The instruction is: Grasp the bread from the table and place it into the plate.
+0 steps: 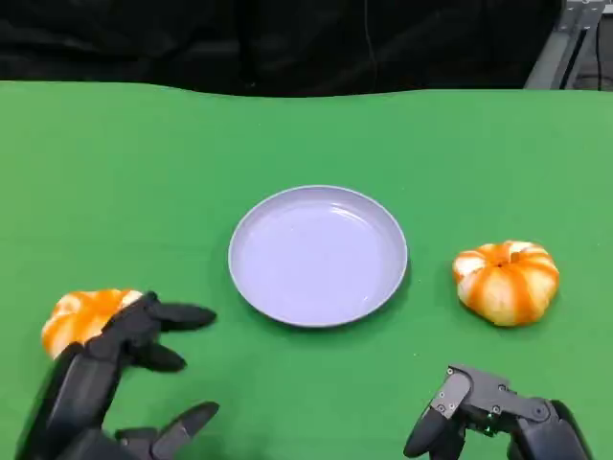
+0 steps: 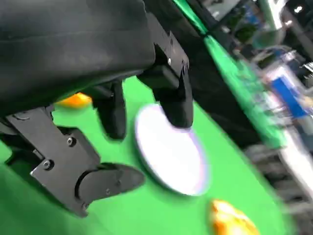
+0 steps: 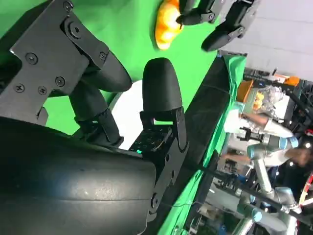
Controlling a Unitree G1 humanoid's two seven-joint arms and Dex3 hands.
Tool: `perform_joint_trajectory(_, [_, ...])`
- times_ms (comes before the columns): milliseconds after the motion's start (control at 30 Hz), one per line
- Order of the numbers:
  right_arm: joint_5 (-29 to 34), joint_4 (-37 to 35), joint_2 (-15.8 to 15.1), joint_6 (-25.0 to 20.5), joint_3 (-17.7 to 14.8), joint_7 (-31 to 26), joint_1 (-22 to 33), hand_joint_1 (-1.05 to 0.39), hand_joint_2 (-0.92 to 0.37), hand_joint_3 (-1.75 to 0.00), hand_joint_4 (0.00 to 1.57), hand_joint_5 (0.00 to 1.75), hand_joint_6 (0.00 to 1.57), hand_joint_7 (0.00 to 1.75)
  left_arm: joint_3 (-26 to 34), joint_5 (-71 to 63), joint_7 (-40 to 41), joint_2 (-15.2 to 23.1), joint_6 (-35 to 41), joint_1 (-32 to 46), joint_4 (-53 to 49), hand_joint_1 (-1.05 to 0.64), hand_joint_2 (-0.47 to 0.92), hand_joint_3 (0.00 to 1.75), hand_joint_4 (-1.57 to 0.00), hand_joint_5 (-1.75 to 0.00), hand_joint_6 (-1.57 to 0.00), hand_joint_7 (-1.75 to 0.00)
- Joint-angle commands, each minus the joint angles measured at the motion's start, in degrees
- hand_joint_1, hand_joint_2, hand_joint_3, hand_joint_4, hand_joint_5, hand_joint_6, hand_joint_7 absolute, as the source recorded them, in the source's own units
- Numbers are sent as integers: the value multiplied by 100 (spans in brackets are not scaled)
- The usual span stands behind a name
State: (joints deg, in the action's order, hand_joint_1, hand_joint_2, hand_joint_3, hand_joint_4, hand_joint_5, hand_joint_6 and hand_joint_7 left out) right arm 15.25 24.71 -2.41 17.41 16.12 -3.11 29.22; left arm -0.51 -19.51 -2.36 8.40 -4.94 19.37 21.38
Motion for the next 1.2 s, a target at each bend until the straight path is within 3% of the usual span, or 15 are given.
perform_joint_trajectory(33, [78,-20,-3,16,-22,-48,-27,-3,-19,-161,80,175,81,142,-77,-923,25,309,536,-277,112,-51,87,3,-1,-92,-24,-35])
perform_joint_trajectory(100, [82,-23,-3,20,-22,-50,-28,-3,-19,-161,80,175,81,142,-98,-1008,18,309,613,-295,136,-52,87,2,0,-91,-23,-34])
perform_joint_trajectory(133, [72,-42,11,34,-2,-54,-34,-3,-19,-161,80,175,81,142,-225,-1655,-78,508,929,-554,40,-52,87,2,0,-90,-23,-34])
perform_joint_trajectory(167, [66,-56,24,45,15,-58,-38,-2,-19,-162,80,175,81,143,-334,-2193,-163,670,1187,-766,-41,-57,87,1,0,-70,-19,-28])
perform_joint_trajectory(233, [81,-53,38,36,37,-67,-34,-2,-19,-162,80,175,82,143,-586,-3182,-404,934,1666,-1160,-231,-60,87,1,0,-54,-17,-24])
perform_joint_trajectory(400, [110,-9,76,-51,65,-86,-11,-2,-18,-162,80,175,81,143,-975,-4076,-897,1065,2377,-1750,-771,-59,86,0,0,-35,-15,-18])
perform_joint_trajectory(700, [207,-17,47,2,58,-95,-15,-2,-19,-161,81,175,81,142,-1296,-4105,-899,1197,2622,-2626,-2304,-55,86,1,0,-34,-17,-11])
perform_joint_trajectory(900, [157,32,24,-42,21,-53,11,-3,-19,-161,81,175,81,142,-1493,-3680,-797,1112,2677,-3335,-3858,-53,87,1,0,-36,-19,-9])
perform_joint_trajectory(1033, [121,37,18,-31,17,-32,17,-3,-19,-160,80,175,81,141,-1648,-3506,-571,1147,2630,-3506,-4363,-50,86,1,-5,-36,-27,-3])
perform_joint_trajectory(1100, [135,61,8,-31,22,-28,38,-3,-19,-160,80,175,81,141,-1738,-3306,-325,1167,2292,-3608,-5109,-43,88,1,-7,-37,-29,-3])
perform_joint_trajectory(1200, [167,92,2,-45,29,-34,62,-2,-19,-160,80,175,81,141,-1759,-3005,122,1231,1814,-3644,-5612,-34,92,16,-19,-40,-37,-5])
